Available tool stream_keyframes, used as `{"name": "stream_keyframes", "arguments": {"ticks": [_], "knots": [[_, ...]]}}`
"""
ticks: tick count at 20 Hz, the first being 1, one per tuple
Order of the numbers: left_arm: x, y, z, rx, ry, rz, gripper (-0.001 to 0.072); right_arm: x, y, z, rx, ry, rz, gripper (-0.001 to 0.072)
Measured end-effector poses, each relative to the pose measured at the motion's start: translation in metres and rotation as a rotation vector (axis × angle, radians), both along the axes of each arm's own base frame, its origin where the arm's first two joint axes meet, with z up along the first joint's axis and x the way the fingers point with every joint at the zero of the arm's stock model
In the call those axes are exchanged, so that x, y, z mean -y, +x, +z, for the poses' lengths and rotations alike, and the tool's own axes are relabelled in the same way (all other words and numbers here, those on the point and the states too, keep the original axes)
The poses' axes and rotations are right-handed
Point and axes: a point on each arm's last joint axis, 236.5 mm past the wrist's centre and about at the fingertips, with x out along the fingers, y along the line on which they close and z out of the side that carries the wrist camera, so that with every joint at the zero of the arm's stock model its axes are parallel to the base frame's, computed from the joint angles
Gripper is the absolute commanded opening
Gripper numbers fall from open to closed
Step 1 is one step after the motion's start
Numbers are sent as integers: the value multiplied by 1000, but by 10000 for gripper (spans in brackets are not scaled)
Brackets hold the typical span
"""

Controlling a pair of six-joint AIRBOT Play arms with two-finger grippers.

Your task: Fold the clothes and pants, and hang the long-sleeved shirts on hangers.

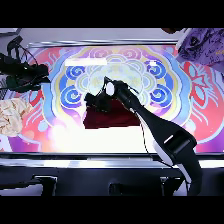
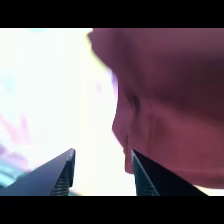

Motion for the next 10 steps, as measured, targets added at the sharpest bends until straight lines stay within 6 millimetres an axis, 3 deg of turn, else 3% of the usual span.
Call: {"name": "stream_keyframes", "arguments": {"ticks": [1, 4, 6, 8, 10], "knots": [[0, 0, 0, 0, 0, 0, 22, 4, 2, 8, 8, 12, 12, 528], [0, 0, 0, 0, 0, 1, 22, 47, 25, 47, 77, 35, 22, 562], [0, 0, 0, -1, 0, 0, 22, 108, 53, 78, 146, 29, -8, 562], [0, 0, 0, -2, 0, 0, 22, 190, 77, 101, 204, -3, -54, 557], [0, 0, 0, -2, 0, 0, 22, 272, 86, 101, 210, -53, -86, 557]]}}
